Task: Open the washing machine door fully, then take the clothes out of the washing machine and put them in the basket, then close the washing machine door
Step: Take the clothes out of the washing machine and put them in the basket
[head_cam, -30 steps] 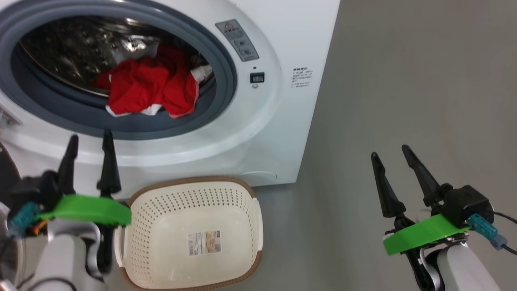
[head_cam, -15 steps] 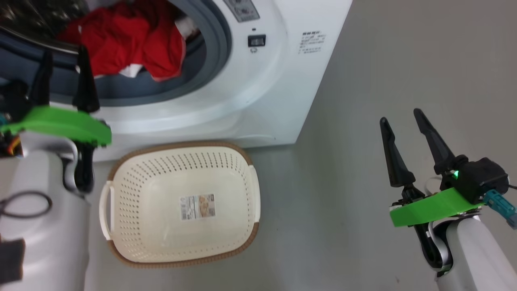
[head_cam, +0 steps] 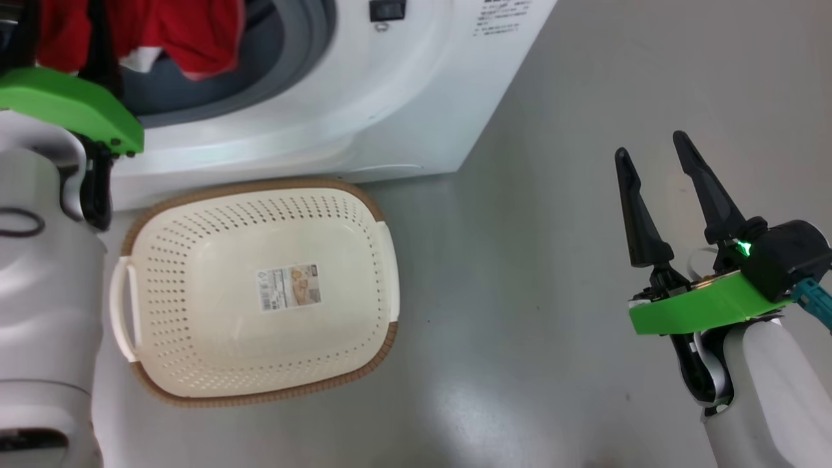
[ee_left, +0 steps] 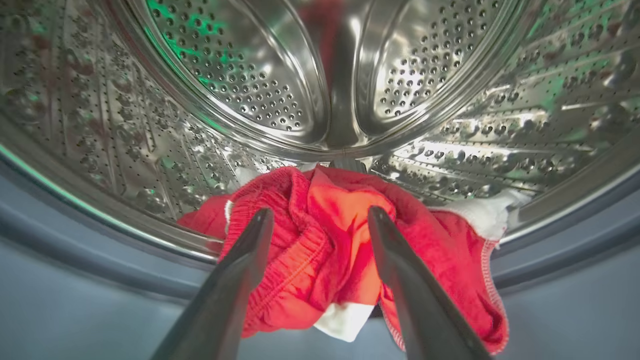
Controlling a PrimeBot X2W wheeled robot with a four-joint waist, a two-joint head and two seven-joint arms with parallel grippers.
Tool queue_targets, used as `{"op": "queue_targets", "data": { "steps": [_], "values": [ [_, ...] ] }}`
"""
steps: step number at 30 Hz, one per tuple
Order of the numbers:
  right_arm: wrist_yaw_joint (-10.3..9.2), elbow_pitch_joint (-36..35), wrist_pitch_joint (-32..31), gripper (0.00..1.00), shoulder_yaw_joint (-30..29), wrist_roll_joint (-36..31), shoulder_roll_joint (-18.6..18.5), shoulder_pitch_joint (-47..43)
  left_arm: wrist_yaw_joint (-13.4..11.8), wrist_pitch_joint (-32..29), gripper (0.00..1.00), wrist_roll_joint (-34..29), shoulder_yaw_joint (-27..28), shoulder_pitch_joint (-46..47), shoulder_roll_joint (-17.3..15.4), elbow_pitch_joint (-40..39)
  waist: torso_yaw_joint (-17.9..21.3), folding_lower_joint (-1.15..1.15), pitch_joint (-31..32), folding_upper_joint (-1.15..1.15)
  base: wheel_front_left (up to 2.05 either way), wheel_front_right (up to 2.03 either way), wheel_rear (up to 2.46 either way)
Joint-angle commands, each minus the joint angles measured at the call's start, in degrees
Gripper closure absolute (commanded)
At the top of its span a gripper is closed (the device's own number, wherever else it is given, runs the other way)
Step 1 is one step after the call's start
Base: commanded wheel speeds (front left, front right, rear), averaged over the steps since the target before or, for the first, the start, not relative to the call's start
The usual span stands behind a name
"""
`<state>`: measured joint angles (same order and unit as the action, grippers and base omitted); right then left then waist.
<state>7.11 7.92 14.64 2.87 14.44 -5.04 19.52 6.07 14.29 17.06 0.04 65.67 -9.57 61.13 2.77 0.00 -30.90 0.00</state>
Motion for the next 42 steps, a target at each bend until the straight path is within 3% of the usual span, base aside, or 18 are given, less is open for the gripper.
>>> {"op": "queue_targets", "data": {
  "steps": [1, 10, 18, 19, 20, 42],
  "values": [
    [0.37, -1.61, 0.36, 0.0, 1.41, 0.22, 0.03, 0.41, -0.29, 0.41, 0.0, -1.24, 0.02, 1.31, -3.22, -0.08, 1.46, 0.0, -2.02, 0.0, 0.0, 0.0, 0.0],
    [0.37, -1.91, 0.36, 0.0, 2.38, 1.29, 0.65, 1.45, -4.91, -1.91, 0.0, -6.4, -4.63, 7.53, -7.43, 8.6, 3.83, 0.0, -5.14, 0.0, 0.0, 0.0, 0.0],
    [0.37, -1.86, 0.36, 0.0, 2.57, 1.96, 1.05, 1.78, -9.03, -6.17, 0.0, -10.13, -8.47, 9.75, -9.93, 11.23, 4.62, 0.0, -6.44, 0.0, 0.0, 0.0, 0.0],
    [0.37, -1.85, 0.36, 0.0, 2.55, 2.0, 1.1, 1.78, -9.25, -6.35, 0.71, -10.26, -8.7, 9.85, -9.98, 11.36, 4.6, 0.0, -6.49, 0.0, 0.0, 0.0, 0.0],
    [0.37, -1.82, 0.36, 0.0, 2.53, 2.04, 1.16, 1.78, -9.43, -6.35, 1.0, -10.34, -8.89, 9.93, -10.01, 11.45, 4.59, 0.0, -6.51, 0.0, 0.0, 0.0, 0.0],
    [0.37, -0.27, 0.36, 0.0, 2.69, 3.26, 1.71, 1.39, -7.3, -2.2, 1.0, -6.25, -8.06, 8.84, -9.44, 12.17, 3.61, 0.0, -3.41, 0.0, 0.0, 0.0, 0.0]
  ]
}}
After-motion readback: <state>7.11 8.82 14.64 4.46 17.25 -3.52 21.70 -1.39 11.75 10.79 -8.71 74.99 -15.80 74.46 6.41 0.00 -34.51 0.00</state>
